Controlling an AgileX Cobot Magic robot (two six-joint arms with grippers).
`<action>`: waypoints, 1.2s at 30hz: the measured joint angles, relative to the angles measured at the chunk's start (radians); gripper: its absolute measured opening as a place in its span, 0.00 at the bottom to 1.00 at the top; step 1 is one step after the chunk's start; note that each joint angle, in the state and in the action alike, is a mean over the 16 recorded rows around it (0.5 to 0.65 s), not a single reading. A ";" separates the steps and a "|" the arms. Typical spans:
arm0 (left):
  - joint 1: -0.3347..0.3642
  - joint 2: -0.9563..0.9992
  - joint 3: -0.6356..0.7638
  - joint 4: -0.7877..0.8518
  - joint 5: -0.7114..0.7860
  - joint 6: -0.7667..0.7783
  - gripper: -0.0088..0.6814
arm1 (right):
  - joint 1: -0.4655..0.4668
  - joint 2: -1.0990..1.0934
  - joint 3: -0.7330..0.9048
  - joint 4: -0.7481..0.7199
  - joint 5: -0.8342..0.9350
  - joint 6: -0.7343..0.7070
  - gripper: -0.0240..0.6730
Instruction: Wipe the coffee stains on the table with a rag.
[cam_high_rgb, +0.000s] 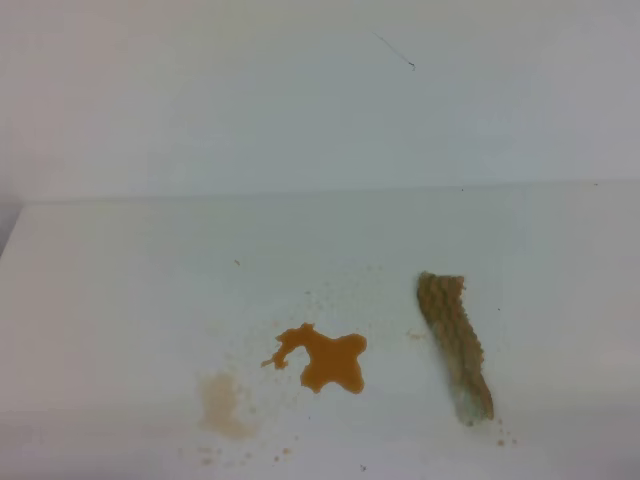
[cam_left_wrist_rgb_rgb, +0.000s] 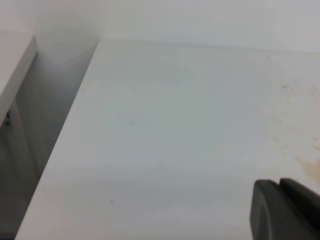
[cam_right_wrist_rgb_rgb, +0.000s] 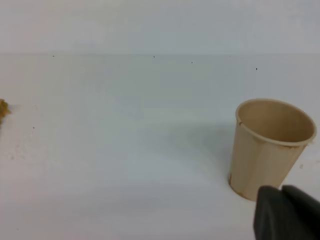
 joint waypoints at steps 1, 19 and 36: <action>0.000 0.000 0.000 0.000 0.000 0.000 0.01 | 0.000 0.000 0.000 0.000 0.000 0.000 0.05; 0.000 0.000 0.000 0.000 0.000 0.000 0.01 | 0.000 0.000 0.000 0.000 0.000 0.000 0.05; 0.000 0.000 0.000 0.000 0.000 0.000 0.01 | 0.000 0.000 0.000 0.000 0.000 0.000 0.05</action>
